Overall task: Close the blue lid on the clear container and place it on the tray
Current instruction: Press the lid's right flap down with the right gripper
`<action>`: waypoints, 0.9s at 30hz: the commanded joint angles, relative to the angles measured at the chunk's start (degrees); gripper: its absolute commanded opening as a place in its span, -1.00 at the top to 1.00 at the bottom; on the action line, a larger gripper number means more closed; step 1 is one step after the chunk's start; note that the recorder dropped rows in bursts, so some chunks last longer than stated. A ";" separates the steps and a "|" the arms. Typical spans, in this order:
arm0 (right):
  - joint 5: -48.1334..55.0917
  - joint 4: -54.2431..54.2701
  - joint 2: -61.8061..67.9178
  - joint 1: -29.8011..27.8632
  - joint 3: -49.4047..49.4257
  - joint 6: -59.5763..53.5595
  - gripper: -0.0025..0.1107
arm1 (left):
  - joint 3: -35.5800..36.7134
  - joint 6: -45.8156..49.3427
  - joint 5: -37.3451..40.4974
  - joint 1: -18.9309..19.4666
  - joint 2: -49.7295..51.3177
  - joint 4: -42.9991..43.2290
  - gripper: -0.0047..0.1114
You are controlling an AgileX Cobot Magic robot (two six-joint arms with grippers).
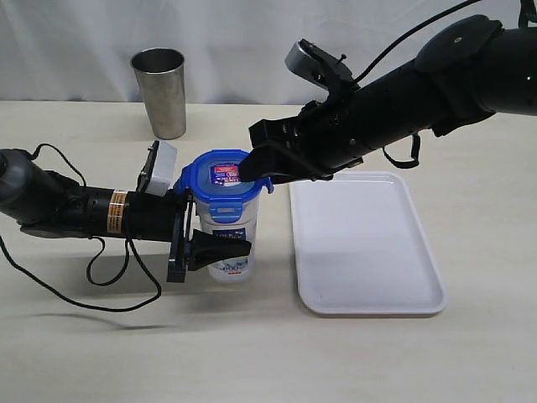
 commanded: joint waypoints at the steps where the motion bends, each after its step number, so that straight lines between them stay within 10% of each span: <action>1: 3.04 -0.87 2.43 0.33 0.45 -0.07 0.11 | 0.27 0.16 4.27 -0.36 0.44 1.47 0.92; 9: 5.58 0.56 5.84 0.33 0.45 -1.38 0.39 | 0.27 0.16 4.27 -0.36 0.44 0.99 0.92; 27: 7.33 -5.90 7.63 0.22 0.45 -3.03 0.33 | 0.27 0.16 4.27 -0.99 0.44 -0.17 0.92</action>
